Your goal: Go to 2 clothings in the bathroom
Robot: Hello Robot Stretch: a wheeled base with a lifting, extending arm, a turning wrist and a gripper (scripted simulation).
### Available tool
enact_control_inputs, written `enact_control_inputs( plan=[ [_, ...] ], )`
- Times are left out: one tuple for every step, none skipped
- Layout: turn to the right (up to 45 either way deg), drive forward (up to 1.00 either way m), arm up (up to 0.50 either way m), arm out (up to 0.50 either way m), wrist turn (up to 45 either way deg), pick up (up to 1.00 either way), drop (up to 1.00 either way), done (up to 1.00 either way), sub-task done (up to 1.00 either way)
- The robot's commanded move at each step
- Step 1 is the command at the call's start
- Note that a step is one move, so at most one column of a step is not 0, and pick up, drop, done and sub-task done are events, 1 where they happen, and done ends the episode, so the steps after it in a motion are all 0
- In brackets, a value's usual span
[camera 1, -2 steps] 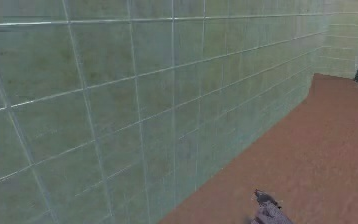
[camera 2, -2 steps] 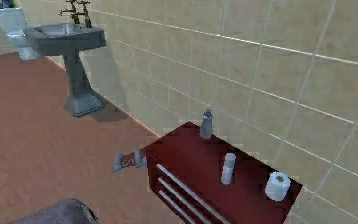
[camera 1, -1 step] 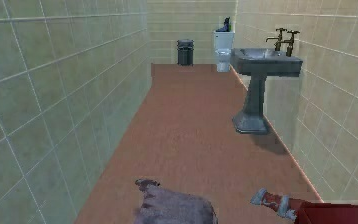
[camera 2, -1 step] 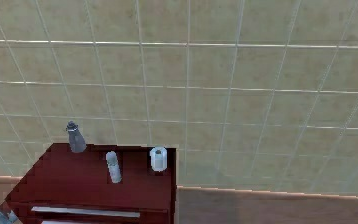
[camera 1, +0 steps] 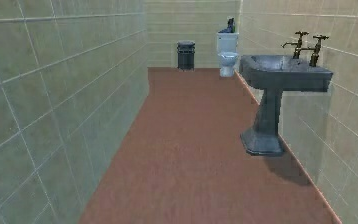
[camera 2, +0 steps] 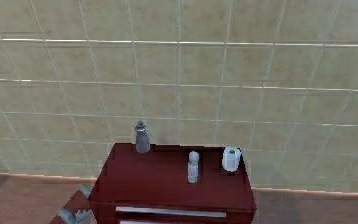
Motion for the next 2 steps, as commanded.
enact_control_inputs(
  plan=[
    [36.0,0.00,0.00,0.00,0.0,0.00,0.00,0.00,0.00],
    [0.0,0.00,0.00,0.00,0.0,0.00,0.00,1.00,0.00]
  ],
)
